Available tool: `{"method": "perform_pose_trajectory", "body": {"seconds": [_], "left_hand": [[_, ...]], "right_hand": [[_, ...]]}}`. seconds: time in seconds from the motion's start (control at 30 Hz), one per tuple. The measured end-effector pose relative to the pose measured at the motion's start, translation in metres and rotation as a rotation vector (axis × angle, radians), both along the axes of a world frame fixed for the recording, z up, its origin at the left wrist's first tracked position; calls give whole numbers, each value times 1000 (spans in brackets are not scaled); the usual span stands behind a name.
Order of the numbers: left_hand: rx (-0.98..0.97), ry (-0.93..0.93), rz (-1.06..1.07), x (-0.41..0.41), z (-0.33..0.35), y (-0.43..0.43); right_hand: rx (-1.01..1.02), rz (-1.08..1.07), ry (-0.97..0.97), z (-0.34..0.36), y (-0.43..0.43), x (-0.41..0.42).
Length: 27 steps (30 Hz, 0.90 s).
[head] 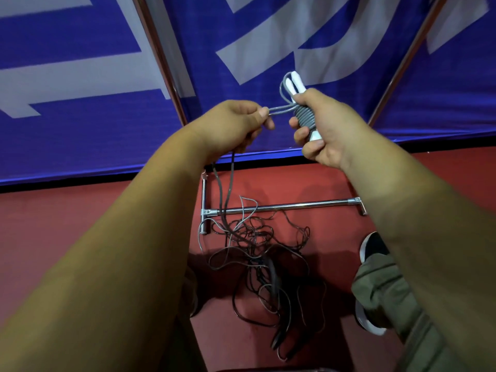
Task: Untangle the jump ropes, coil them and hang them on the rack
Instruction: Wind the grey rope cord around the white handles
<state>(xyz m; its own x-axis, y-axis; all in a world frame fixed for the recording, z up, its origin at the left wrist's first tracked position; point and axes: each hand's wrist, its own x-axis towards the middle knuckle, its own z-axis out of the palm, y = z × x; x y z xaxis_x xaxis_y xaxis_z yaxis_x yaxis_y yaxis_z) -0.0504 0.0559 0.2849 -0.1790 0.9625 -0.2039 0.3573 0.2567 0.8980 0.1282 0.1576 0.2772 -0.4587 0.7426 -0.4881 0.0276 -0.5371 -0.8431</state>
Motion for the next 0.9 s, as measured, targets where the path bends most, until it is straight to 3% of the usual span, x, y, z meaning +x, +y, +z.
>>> {"method": "perform_pose_trajectory", "body": {"seconds": [0.1, 0.2, 0.43, 0.73, 0.8, 0.9], "left_hand": [[-26, -40, -107, -6, 1, -3], [-108, 54, -194, -8, 3, -7], [-237, 342, -154, -3, -4, -8], [-153, 277, -18, 0, -2, -11], [-80, 308, -48, -8, -1, -11], [-44, 147, -52, -12, 2, -13]], "right_hand": [[-4, -17, 1, -1, 0, 0], [15, -7, 7, 0, -2, 1], [-38, 179, 75, 8, -10, 3], [-123, 530, 105, 17, -19, 7], [-156, 666, 48, 18, -22, 9], [-214, 893, -123, 17, -29, 11]]}}
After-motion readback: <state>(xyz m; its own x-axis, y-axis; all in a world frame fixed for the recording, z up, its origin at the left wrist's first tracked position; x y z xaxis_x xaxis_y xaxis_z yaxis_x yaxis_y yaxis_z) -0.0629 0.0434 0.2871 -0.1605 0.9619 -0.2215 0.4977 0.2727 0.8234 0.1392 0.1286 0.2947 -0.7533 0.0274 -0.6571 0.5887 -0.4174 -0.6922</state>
